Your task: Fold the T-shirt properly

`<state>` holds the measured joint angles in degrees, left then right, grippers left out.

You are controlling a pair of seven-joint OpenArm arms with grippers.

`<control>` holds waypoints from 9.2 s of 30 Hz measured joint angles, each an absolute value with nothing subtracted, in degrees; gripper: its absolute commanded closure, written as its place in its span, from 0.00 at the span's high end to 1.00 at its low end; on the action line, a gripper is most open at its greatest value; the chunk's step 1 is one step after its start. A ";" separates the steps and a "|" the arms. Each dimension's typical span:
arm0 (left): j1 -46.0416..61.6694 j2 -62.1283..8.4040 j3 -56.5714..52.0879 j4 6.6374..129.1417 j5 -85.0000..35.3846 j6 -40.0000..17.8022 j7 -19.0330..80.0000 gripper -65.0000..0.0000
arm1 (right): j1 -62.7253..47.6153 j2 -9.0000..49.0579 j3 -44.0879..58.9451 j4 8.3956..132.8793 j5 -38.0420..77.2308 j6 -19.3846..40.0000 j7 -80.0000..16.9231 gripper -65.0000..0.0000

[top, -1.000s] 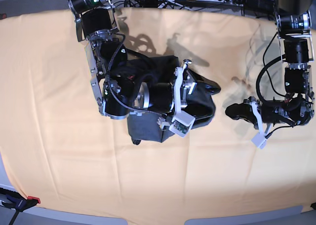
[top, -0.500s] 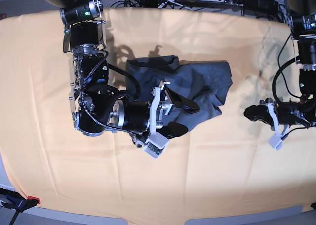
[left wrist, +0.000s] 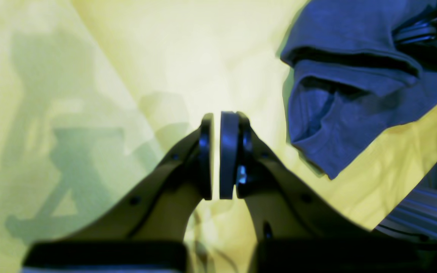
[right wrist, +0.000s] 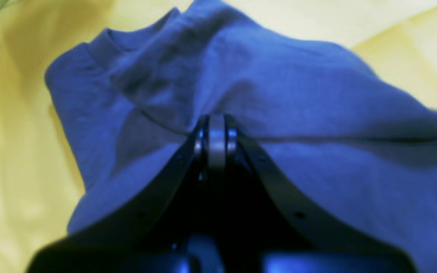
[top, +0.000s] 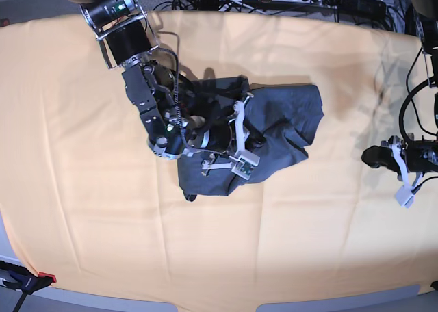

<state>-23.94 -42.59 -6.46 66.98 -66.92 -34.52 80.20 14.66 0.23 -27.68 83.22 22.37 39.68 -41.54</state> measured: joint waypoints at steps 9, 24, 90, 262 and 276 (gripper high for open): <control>-23.94 -42.61 -6.46 66.98 -67.07 -34.52 80.18 0.07 | 23.53 -2.87 -29.58 82.96 9.80 25.43 -36.38 0.00; -24.08 -40.73 -6.46 68.12 -83.57 -36.34 80.62 0.00 | 25.76 3.03 -20.91 82.96 6.09 20.36 -44.93 0.00; -16.58 -29.67 19.05 89.62 -25.80 -33.04 50.30 0.00 | 13.58 19.73 -21.91 84.31 54.19 37.01 -62.96 0.00; 12.78 -42.87 -46.37 103.09 -78.94 -35.09 80.51 0.00 | -40.91 15.53 40.34 128.18 83.11 39.68 -77.80 0.00; 44.45 -45.80 -55.57 110.24 -83.61 -34.79 80.55 0.00 | -62.94 15.81 40.27 130.93 83.64 39.92 -78.19 0.00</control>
